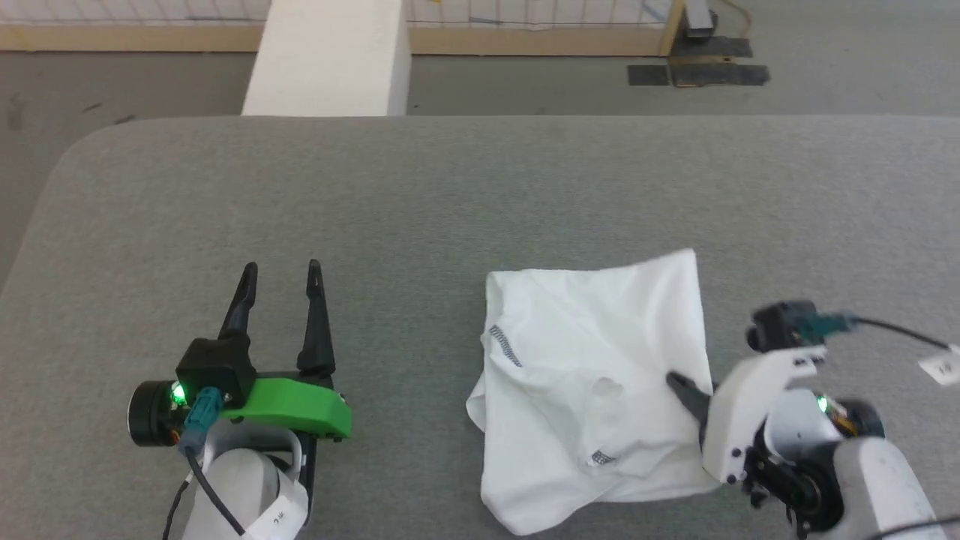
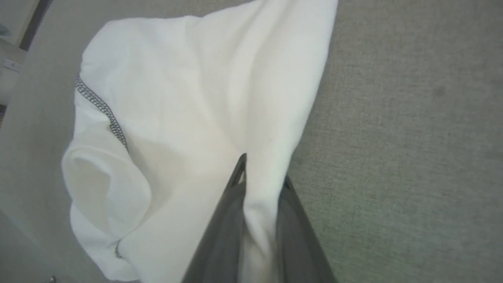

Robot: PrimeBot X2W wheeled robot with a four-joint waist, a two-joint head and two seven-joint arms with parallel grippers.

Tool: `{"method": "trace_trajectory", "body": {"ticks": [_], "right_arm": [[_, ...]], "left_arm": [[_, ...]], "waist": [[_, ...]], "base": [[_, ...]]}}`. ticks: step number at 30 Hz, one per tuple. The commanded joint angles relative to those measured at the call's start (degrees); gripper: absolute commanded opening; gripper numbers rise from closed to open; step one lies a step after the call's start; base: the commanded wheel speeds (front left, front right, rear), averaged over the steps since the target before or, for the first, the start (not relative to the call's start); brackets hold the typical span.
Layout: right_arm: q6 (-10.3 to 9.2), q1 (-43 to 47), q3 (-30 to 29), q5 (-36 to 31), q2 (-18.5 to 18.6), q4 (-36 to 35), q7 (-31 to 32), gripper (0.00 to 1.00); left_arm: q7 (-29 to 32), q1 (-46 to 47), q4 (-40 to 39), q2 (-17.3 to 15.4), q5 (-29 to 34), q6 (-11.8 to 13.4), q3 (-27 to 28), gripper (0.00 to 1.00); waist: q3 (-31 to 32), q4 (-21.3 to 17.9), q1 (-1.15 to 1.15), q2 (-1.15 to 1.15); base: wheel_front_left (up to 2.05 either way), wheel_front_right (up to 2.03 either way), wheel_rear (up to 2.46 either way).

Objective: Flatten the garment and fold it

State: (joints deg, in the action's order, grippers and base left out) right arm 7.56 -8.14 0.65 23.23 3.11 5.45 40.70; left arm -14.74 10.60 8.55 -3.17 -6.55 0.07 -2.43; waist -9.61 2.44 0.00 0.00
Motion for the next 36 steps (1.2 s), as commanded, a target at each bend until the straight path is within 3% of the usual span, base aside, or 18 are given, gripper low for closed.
{"method": "trace_trajectory", "body": {"ticks": [1, 5, 9, 15, 25, 36], "right_arm": [[-0.08, -2.1, 1.8, -3.3, 1.6, -1.9, 1.0, 0.00], [-0.08, -6.1, 10.8, -10.2, 11.2, -6.0, 3.1, 0.00], [-0.08, -10.6, 16.8, -12.6, 20.3, -6.1, 1.4, 0.00], [-0.08, -16.2, 17.0, -15.3, 27.3, -0.5, -5.0, 0.00], [-0.08, -26.0, 13.7, -23.7, 31.6, 16.6, -18.8, 0.00], [-0.08, -35.6, 1.1, -31.5, 28.7, 33.1, -29.2, 0.00]], "left_arm": [[-0.3, -0.4, -0.4, 0.1, 0.1, 0.0, 0.3, 1.00], [-0.3, 0.3, -1.3, -0.3, 0.6, -0.1, 0.8, 1.00], [-0.3, 1.6, -2.3, -0.5, 1.3, -0.1, 0.9, 1.00], [-0.3, 5.2, -3.4, -1.5, 2.6, -0.4, 0.8, 1.00], [0.7, 9.2, -5.3, -4.5, 5.5, 0.1, 0.1, 1.00], [5.2, 12.1, -10.0, -7.0, 7.4, -0.1, -1.2, 1.00]], "waist": [[-0.8, -2.9, 0.00, 0.00], [-2.0, -7.3, 0.00, 0.00], [-4.1, -12.0, 0.00, 0.00], [-8.8, -18.4, 0.00, 0.00], [-16.8, -25.9, 0.00, 0.00], [-23.2, -25.3, 0.00, 0.00]], "base": [[0.00, 0.00, 0.00], [0.00, 0.00, 0.00], [0.00, 0.00, 0.00], [0.00, 0.00, 0.00], [0.00, 0.00, 0.00], [0.00, 0.00, 0.00]]}}
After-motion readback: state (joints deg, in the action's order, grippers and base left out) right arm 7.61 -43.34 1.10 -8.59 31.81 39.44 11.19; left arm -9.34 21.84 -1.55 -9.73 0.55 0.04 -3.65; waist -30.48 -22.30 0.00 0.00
